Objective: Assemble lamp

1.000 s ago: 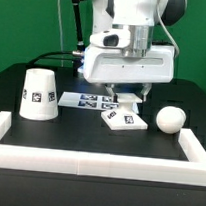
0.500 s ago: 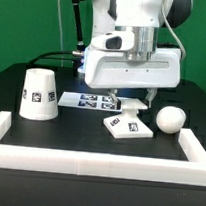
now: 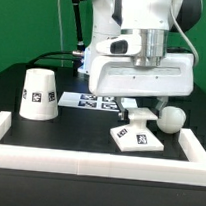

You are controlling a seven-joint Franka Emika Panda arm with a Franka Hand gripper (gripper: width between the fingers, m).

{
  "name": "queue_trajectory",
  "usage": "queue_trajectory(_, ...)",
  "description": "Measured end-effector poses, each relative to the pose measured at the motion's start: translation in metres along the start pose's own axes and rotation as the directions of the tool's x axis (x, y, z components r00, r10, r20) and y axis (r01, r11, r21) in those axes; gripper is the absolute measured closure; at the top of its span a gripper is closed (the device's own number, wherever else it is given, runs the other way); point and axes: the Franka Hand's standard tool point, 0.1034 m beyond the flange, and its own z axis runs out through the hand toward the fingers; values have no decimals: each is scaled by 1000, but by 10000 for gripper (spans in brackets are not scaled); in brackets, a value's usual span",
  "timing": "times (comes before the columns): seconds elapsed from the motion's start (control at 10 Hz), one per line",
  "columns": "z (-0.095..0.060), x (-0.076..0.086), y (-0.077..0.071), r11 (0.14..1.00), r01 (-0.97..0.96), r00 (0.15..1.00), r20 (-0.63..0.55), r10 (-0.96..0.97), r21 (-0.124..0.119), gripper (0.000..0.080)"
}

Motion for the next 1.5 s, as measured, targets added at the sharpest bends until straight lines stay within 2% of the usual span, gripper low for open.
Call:
queue_trajectory(0.3,4,22,-15,998,-67,997,-24,67,6,263)
queue_trajectory(0.5,6,33,-21,996,-83,996,-34,84,11,263)
queue_trajectory(0.7,9,51,-26,996,-85,995,-54,85,15,263)
queue_trajectory(0.9,11,57,-27,996,-89,994,-62,90,16,263)
queue_trajectory(1.2,14,82,-25,982,-190,979,-75,191,14,263)
queue_trajectory(1.5,14,84,-24,982,-186,980,-68,186,12,263)
